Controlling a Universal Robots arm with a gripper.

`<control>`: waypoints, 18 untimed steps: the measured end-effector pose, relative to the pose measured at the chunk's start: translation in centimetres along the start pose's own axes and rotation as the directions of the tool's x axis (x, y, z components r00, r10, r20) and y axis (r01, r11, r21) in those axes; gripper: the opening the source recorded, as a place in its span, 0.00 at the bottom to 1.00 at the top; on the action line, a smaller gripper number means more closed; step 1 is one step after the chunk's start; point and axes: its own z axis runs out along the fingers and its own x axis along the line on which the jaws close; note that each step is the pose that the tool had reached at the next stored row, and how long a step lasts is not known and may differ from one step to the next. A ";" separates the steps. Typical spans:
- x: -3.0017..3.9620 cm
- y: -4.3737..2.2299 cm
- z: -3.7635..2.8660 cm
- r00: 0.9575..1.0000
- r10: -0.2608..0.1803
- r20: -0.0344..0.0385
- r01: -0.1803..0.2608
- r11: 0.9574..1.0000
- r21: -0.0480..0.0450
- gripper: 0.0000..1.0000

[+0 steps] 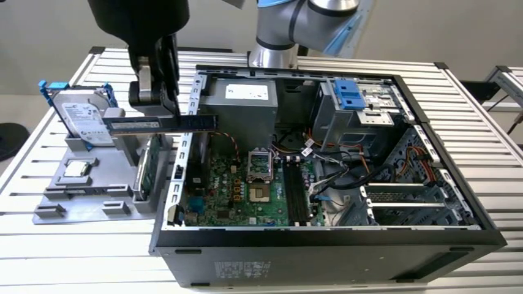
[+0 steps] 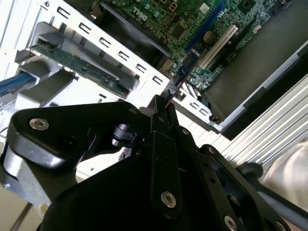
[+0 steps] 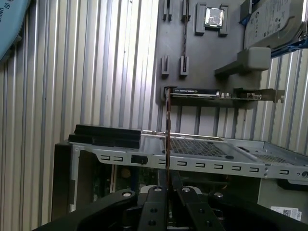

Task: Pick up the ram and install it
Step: 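Pick up the ram and move it above insertion slot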

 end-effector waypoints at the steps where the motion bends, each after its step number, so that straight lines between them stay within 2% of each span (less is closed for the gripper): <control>1: 0.01 -0.09 0.00 1.000 0.000 0.000 0.000 1.000 0.000 0.00; 18: 0.12 -1.61 0.01 1.000 0.000 0.000 0.000 1.000 0.000 0.00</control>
